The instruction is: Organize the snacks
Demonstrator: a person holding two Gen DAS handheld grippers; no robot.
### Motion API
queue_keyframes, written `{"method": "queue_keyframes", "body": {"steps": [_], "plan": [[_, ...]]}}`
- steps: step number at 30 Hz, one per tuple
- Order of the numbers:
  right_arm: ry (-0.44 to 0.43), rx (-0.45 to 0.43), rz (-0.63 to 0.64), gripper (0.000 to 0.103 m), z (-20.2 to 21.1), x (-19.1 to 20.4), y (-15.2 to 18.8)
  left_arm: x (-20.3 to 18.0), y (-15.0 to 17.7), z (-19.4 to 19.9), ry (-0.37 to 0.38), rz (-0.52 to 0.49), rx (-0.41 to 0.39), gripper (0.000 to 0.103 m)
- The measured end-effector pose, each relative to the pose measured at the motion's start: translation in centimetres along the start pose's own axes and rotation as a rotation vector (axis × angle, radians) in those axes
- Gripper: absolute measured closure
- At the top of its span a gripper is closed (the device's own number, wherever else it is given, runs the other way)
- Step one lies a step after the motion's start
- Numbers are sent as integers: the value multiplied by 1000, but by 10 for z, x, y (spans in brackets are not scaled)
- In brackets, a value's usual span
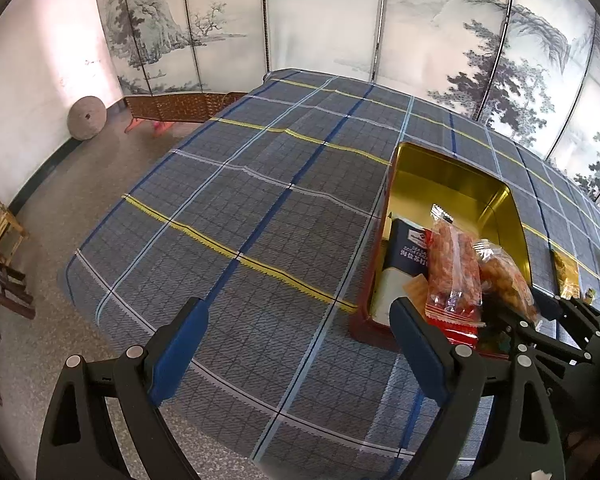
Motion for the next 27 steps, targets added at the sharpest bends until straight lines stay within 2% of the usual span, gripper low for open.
{"method": "queue_keyframes", "body": {"steps": [8,27], "plan": [[28,-20,7,44,6,-5,-3,-5,1,3,3,-8,-2,13],[24,-89,-19,43,28,-24,-8,-23,1,6,16,-37,-2,13]]}}
Point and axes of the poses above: each gripper's, at about its wrist camera, not at the fingertips, and z roughly against the way its jaws point, x to its left, y to its underside, the point moved 7 cm from there along -z, roughly the way its jaws point, and after that the axes turned 3 degrees about z, right-handed, at the moved point
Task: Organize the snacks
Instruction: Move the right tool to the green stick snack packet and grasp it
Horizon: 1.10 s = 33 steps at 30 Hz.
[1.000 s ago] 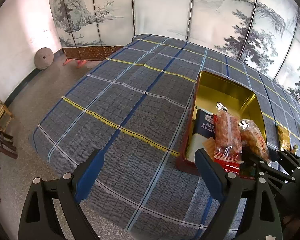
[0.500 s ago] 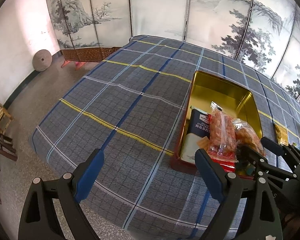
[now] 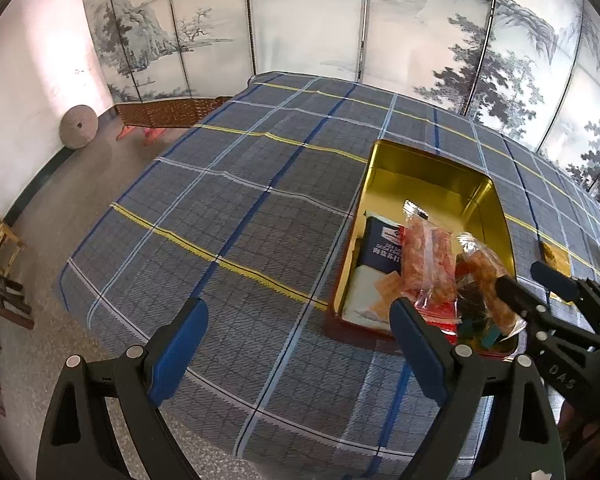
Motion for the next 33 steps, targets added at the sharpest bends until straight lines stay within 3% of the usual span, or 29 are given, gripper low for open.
{"method": "queue_keyframes", "body": {"steps": [8,14,26,33], "plan": [[55,-33,-75,43,14,-42,-1,-18,1,0,18,-31,1,13],[148,-38,-153,43,22,-94,7,-30,0,0,29,-50,1,13],[337,31,-336,43,34,-211,62,-57,2,-1,55,-99,8,13],[353,80,-392,44,25,-239,90,-73,4,-3,60,-126,17,13]]}}
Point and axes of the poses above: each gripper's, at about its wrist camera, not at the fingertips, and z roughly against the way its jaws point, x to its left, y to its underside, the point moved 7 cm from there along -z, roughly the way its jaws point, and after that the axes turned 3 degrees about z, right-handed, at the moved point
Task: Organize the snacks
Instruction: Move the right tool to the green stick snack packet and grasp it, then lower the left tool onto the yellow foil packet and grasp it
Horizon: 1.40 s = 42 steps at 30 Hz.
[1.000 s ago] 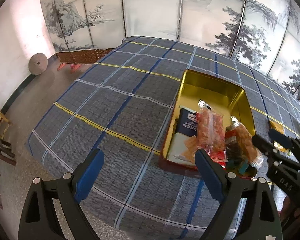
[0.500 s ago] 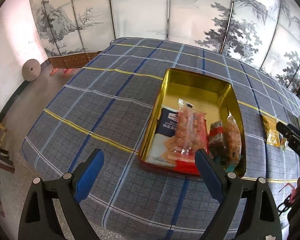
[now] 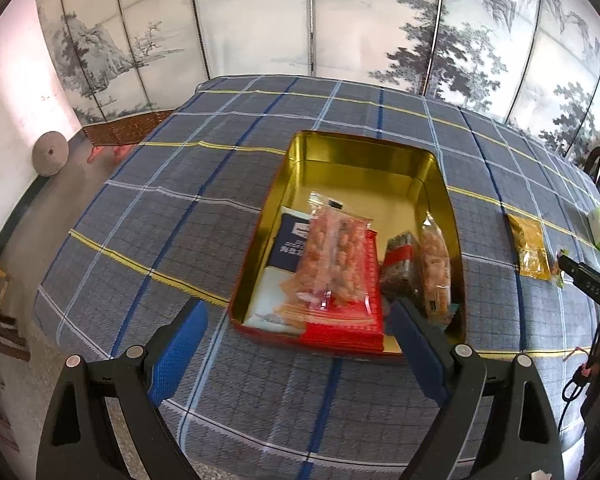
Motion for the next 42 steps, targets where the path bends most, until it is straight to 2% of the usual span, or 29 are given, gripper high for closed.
{"method": "queue_keyframes", "body": {"steps": [3,9,17,19,27,42], "plan": [[-4,7,-13,45,-7,-3,2,-8,-3,-1,1,-12,1,13],[-4,24,-31,54,-21,-7,5,-27,-7,-3,10,-48,3,13],[10,4,32,70,-28,-5,5,-57,-12,-6,26,-98,7,13],[23,-8,65,79,-29,-5,4,-66,-12,-8,32,-112,8,13],[21,-32,116,80,-30,-19,1,-109,-7,-14,74,-164,9,13],[49,-42,91,80,-44,-91,-17,-202,-1,-39,195,-227,23,13]]}}
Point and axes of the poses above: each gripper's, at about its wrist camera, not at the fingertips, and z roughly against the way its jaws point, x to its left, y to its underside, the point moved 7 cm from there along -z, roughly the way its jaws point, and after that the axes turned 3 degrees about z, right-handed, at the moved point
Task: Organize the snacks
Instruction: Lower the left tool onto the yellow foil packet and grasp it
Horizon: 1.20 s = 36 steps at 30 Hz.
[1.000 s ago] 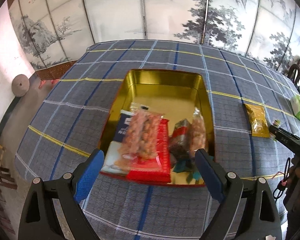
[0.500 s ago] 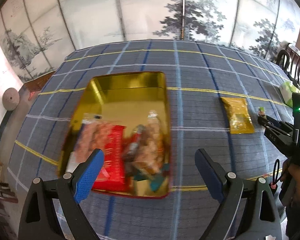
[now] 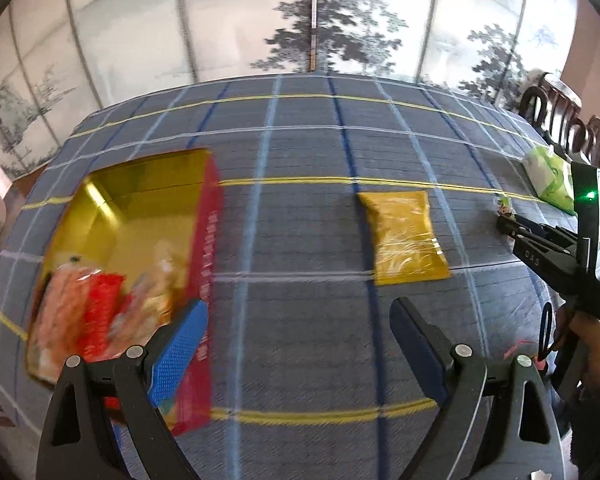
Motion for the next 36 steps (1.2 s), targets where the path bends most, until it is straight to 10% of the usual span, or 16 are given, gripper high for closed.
{"method": "queue_keyframes", "body": {"steps": [36], "plan": [[-5,3,-21,80,-1,-17,3,-85,-33,-92,113,-33,88,21]]}}
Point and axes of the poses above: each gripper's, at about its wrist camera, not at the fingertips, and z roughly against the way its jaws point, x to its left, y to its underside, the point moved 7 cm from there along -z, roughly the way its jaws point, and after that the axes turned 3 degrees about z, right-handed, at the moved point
